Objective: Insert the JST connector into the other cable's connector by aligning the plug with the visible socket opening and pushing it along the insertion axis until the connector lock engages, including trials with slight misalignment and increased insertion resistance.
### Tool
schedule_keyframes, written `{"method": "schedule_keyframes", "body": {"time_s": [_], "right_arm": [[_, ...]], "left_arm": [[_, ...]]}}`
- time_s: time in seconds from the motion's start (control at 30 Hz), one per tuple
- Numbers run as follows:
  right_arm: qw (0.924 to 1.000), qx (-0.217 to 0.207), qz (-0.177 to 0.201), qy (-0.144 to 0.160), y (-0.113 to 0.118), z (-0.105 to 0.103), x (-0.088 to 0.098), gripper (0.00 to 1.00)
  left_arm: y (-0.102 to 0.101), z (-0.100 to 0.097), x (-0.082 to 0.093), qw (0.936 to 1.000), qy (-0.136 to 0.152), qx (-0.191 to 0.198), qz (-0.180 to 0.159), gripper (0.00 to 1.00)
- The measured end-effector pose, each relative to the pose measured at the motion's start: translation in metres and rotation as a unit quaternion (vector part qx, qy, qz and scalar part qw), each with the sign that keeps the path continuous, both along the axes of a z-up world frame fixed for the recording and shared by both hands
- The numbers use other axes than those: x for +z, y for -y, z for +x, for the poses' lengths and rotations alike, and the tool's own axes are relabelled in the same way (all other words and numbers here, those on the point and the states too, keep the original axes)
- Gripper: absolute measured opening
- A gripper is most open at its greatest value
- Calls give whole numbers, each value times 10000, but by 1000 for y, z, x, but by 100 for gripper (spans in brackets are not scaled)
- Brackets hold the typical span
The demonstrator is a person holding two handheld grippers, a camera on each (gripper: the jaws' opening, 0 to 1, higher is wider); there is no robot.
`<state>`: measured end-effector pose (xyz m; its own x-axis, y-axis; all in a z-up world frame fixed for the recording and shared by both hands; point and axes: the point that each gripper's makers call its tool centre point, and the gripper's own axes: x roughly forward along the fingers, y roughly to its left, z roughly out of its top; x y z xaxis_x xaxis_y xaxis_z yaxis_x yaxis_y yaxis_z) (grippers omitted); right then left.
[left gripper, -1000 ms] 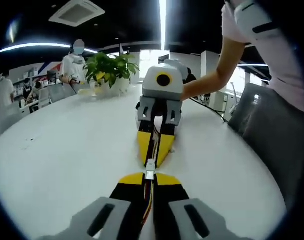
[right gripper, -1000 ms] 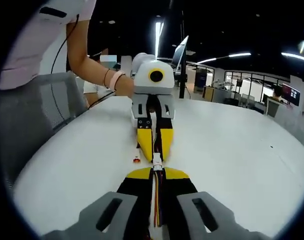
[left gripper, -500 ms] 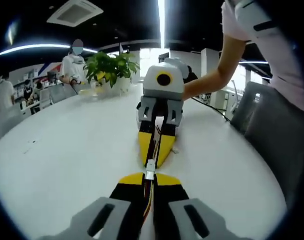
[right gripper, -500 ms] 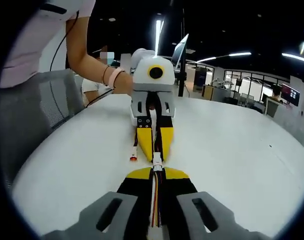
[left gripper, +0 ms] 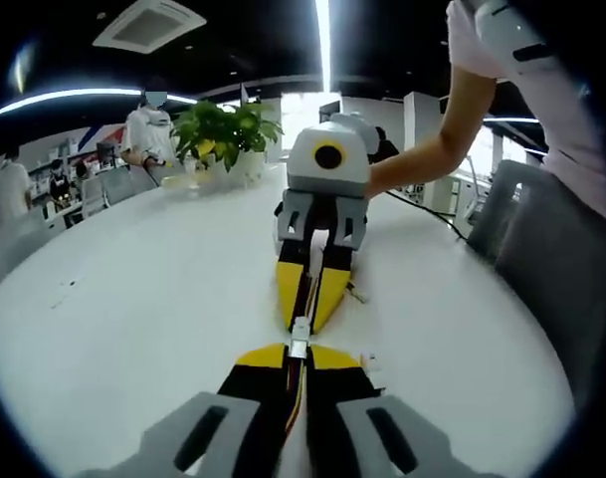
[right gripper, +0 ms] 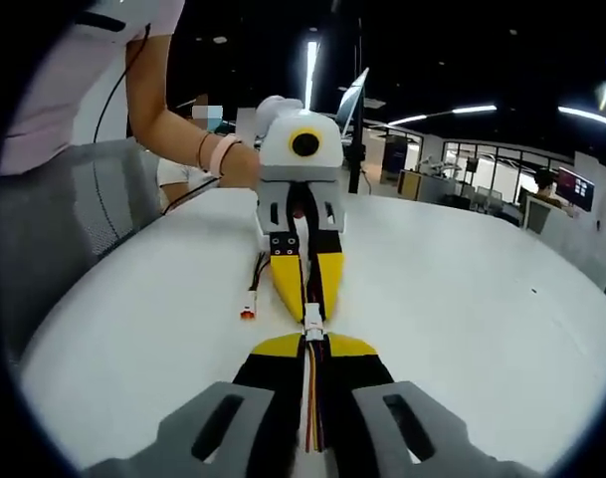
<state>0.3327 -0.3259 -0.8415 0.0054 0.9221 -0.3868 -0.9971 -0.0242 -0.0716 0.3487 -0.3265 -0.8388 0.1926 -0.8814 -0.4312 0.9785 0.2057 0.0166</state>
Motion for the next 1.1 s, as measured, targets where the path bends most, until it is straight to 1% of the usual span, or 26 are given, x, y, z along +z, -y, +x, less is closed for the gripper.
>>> {"method": "schedule_keyframes", "body": {"time_s": [0.1, 0.13, 0.27, 0.4, 0.53, 0.63, 0.7, 0.77, 0.83, 1.0, 1.1], "right_arm": [[10000, 1, 38, -80, -1, -1, 0, 4], [9998, -34, 54, -176, -1, -1, 0, 4], [9999, -20, 69, -157, 0, 0, -2, 5], [9996, -63, 117, -268, 0, 0, -2, 5], [9994, -110, 121, -299, -1, 1, -2, 5], [9992, -133, 150, -335, -1, 2, -1, 5], [9991, -188, 171, -331, 0, 6, -2, 7], [9991, -239, 175, -295, 2, 11, -3, 11], [9991, -280, 162, -275, 3, 14, -3, 13], [9985, -376, 171, -354, 5, 18, -4, 17], [9978, -516, 128, -391, 7, 21, -4, 21]], "left_arm": [[0, 0, -1, 10000, 49, -67, 34, 0], [0, 0, -1, 10000, 45, -74, 40, 0], [-2, 1, -4, 9999, 36, -89, 49, 0], [-3, 3, -5, 10000, -1, -44, 35, 1], [-5, 7, -5, 10000, 9, 77, 52, 5], [-5, 6, -4, 10000, -2, 84, 43, 6], [-6, 8, -5, 9999, -17, 120, 32, 6], [-7, 13, -5, 9996, 31, 268, 5, 11], [-7, 12, -5, 9995, -13, 327, 24, 14], [-6, 9, -4, 9993, -31, 359, 35, 15], [-7, 10, -4, 9990, -44, 436, 85, 17]]}}
